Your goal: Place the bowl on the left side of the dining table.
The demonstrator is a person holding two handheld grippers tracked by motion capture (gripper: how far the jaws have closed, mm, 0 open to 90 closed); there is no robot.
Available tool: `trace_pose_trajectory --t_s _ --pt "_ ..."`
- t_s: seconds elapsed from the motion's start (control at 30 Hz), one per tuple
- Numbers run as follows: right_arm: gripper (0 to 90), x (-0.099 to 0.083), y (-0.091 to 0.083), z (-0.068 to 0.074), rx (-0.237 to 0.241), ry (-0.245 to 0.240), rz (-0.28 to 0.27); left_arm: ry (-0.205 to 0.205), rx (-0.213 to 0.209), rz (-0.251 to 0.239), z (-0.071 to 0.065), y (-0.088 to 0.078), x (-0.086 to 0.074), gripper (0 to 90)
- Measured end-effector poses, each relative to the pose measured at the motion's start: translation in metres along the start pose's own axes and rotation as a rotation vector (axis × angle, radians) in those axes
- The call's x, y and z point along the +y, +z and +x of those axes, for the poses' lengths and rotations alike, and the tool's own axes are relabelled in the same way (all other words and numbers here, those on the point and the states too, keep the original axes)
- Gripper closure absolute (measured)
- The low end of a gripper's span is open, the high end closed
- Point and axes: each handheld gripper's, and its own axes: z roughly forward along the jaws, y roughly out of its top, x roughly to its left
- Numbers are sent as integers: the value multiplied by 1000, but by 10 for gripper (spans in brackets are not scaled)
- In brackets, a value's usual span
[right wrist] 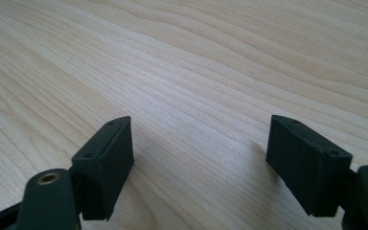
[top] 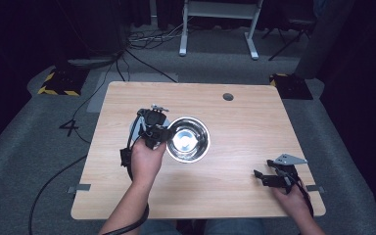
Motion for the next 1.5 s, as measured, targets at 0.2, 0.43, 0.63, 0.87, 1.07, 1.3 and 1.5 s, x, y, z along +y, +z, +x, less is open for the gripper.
trace_pose_trajectory --t_s 0.2,0.43,0.63,0.87,1.07,1.3,1.5 --pt "242 0 0 0 -2 3 0 -34 -5 -23 16 -3 6 833" --pt "242 1 1 0 -7 8 3 -73 -19 -47 34 -9 14 832" --pt "242 1 1 1 -8 12 3 -94 -14 -64 50 -15 21 833" --pt "241 1 1 1 -10 13 3 -127 1 -81 68 -18 28 833" --pt "241 1 1 1 -10 12 3 -157 20 -98 84 -21 36 833" --pt "241 1 1 1 -9 13 3 -183 45 -94 102 -15 47 833" --pt "242 1 1 1 -9 13 3 -209 47 -86 113 -9 54 833"
